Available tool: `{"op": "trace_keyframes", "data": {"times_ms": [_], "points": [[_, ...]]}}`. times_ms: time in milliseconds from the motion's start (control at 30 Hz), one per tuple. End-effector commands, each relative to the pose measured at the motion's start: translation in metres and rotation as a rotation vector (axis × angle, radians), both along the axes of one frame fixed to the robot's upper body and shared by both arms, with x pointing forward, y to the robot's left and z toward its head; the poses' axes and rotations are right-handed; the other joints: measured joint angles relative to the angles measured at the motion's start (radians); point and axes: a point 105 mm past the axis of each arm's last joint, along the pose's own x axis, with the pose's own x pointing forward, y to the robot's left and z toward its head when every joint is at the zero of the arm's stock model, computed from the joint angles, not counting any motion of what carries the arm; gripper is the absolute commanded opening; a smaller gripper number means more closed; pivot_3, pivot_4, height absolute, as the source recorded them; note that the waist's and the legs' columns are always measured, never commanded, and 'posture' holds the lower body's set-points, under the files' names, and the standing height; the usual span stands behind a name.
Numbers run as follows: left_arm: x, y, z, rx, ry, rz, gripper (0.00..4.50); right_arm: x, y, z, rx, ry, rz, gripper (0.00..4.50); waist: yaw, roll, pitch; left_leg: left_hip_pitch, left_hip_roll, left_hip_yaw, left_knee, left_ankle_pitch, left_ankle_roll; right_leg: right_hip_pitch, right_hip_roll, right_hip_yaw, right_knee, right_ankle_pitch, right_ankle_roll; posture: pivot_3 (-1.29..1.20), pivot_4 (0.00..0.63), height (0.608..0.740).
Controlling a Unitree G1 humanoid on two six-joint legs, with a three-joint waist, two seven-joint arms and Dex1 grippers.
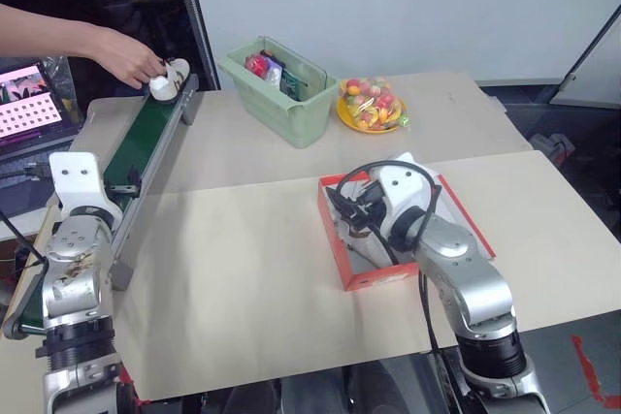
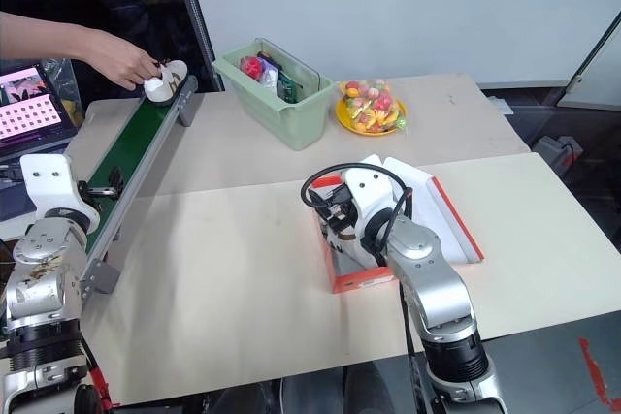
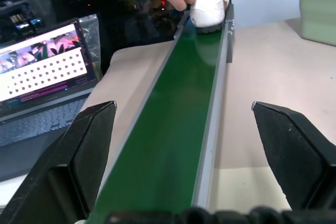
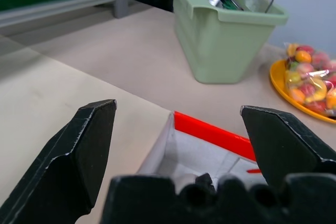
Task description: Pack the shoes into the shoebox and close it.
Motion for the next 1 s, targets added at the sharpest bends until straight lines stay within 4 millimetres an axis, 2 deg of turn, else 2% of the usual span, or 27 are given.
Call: {"op": "trace_keyframes", "data": {"times_ms": [33,433,1000], "points": [[0.001,0.002,0.014,0.028,-0.037,0.009,4.44,0.002,-0.005,0.015,0.003,-0.062,-0.014,4.5,0.0,0.0,0.0,0.0,0.0,0.0,0.0,0.0,0.0,0.0,0.0,0.0,0.0,0.0,0.0,0.0,0.15,0.74],[0.003,0.001,0.009,0.016,-0.022,0.011,4.44,0.002,-0.004,0.015,-0.011,-0.064,-0.008,4.5,0.0,0.0,0.0,0.0,0.0,0.0,0.0,0.0,0.0,0.0,0.0,0.0,0.0,0.0,0.0,0.0,0.15,0.74],[0.006,-0.003,-0.025,-0.088,0.064,0.025,4.44,0.001,-0.004,0.025,0.02,-0.088,-0.006,4.5,-0.001,0.0,0.0,0.0,0.0,0.0,0.0,0.0,0.0,0.0,0.0,0.0,-0.001,0.0,0.0,0.0,0.15,0.74]]}}
